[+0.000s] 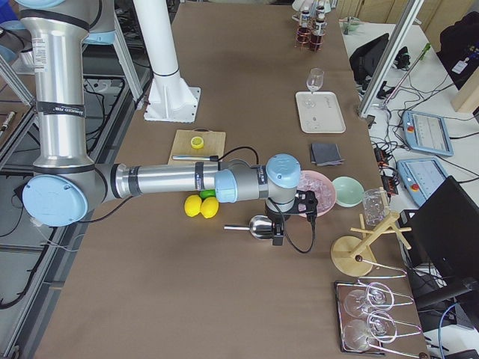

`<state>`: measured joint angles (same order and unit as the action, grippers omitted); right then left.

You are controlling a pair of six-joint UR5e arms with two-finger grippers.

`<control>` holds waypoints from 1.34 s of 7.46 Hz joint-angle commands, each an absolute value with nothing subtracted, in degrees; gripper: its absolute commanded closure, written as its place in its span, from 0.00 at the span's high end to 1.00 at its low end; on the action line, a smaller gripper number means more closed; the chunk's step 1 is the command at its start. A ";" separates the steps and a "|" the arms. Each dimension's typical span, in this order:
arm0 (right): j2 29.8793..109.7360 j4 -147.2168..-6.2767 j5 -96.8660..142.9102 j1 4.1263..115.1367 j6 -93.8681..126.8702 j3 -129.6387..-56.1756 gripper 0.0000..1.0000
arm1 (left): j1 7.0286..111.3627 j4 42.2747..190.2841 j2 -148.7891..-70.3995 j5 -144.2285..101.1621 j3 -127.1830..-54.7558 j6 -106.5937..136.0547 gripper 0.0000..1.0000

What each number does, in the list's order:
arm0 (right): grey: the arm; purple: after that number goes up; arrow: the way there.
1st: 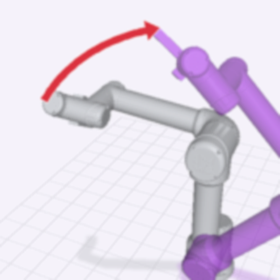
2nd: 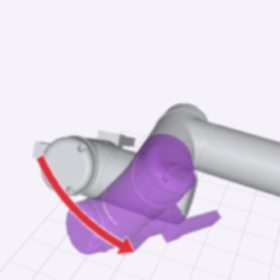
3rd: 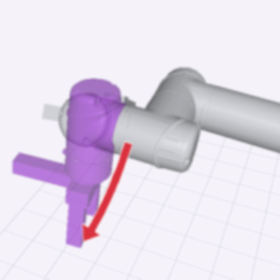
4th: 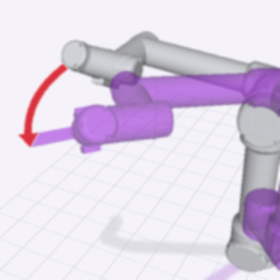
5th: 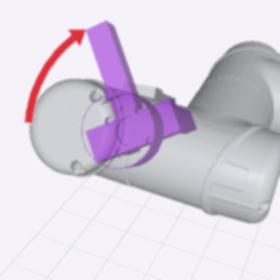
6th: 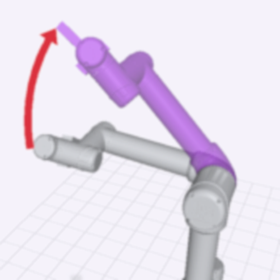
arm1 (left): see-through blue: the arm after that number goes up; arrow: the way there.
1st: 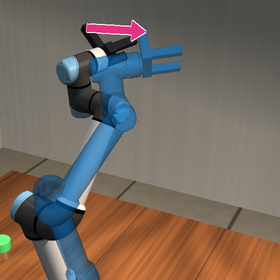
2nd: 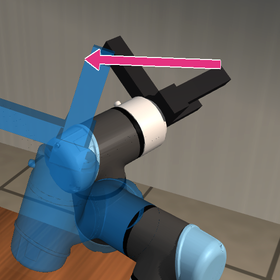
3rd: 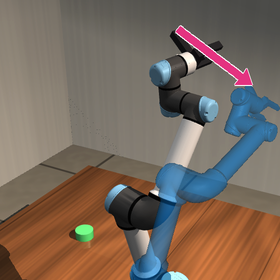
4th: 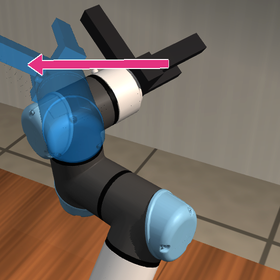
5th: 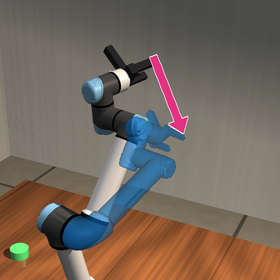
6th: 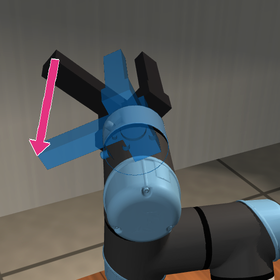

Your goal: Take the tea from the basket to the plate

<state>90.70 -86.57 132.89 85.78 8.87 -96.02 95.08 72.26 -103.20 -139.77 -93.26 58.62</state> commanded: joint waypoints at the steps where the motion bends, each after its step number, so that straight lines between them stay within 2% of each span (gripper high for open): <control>1: 90.88 -86.57 132.89 85.78 8.79 -96.15 0.99 | 92.48 76.11 -108.96 -138.52 -87.13 80.95 0.98; 3: 90.97 -86.48 132.89 85.78 8.79 -96.24 0.99 | 92.29 75.76 -116.34 -138.43 -78.95 82.96 0.98; 7: 90.70 -86.48 132.98 85.69 8.88 -97.20 0.99 | 92.11 75.67 -122.51 -134.48 -78.14 88.59 0.95; 9: 90.53 -85.27 132.89 85.61 8.96 -97.03 0.99 | 90.80 76.29 -126.36 -133.86 -72.37 88.42 0.93; 10: 90.79 -84.21 132.80 85.61 9.05 -96.86 0.99 | 90.01 76.38 -126.56 -132.38 -72.07 88.50 0.94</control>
<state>90.57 -85.87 132.94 85.65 8.92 -97.07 91.46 76.10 -124.58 -134.16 -74.70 88.35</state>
